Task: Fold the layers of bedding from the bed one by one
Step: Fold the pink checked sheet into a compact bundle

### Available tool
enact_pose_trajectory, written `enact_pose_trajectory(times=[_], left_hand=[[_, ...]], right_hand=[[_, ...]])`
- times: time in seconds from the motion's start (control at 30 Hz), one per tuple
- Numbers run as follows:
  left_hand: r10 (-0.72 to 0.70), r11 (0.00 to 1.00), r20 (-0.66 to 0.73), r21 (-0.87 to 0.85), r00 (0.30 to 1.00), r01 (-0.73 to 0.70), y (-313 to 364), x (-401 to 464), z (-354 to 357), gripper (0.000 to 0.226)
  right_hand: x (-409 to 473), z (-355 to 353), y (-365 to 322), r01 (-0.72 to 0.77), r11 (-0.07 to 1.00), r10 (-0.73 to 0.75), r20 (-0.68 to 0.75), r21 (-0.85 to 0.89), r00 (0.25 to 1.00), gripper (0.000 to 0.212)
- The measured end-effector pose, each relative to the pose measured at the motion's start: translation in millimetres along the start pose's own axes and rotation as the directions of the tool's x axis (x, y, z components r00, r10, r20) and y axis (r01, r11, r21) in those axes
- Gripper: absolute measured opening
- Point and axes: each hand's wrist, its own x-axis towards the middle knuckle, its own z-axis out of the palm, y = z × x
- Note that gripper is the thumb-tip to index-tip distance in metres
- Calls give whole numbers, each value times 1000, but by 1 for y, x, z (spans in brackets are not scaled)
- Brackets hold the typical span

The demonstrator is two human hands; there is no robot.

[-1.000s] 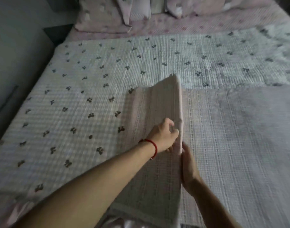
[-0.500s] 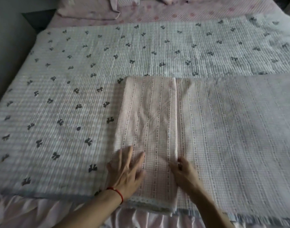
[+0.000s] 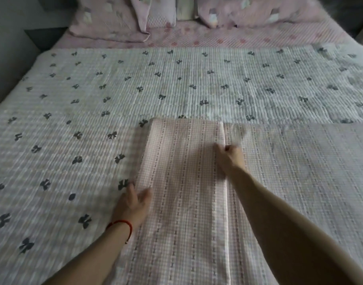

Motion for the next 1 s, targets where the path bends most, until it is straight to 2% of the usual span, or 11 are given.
enact_pose_trajectory(times=[0.1, 0.2, 0.3, 0.37, 0.47, 0.53, 0.57, 0.7, 0.83, 0.9, 1.0], left_hand=[[-105, 990, 7, -89, 994, 106, -3, 25, -5, 63], [-112, 976, 60, -182, 992, 121, -12, 35, -7, 57], [-82, 981, 81, -168, 993, 95, -11, 38, -4, 57], [-93, 980, 81, -169, 992, 105, -12, 44, -2, 54], [-107, 975, 92, -187, 990, 123, -13, 48, -2, 59], [-100, 979, 93, -170, 991, 115, -14, 46, -6, 65], [-96, 981, 93, -162, 991, 110, -13, 45, -7, 63], [-28, 980, 153, -190, 988, 58, -24, 6, -9, 64], [-74, 962, 206, -242, 976, 124, -56, -36, -5, 107], [-98, 969, 251, -197, 963, 150, -65, -52, -6, 118], [-57, 975, 249, -192, 967, 107, -69, -73, -12, 106]], right_hand=[[29, 5, -27, 67, 996, -65, -52, 52, 997, 30], [39, 6, -30, 194, 981, -192, -94, 6, 977, 17], [40, 6, -14, 119, 991, -123, -66, -64, 990, 25], [27, 8, -19, 165, 966, -175, -36, -200, 984, 30], [-32, 16, -10, 341, 780, -340, 101, -526, 935, 68], [-92, 21, 25, 492, 643, -379, 314, -586, 870, 74], [-119, 21, 44, 521, 619, -374, 363, -588, 853, 72], [-206, 17, 100, 455, 634, -337, 307, -625, 890, 66], [-267, 6, 134, 468, 621, -355, 307, -628, 883, 67], [-274, 4, 141, 454, 625, -332, 310, -635, 891, 68], [-269, -1, 135, 427, 661, -267, 338, -617, 902, 68]])
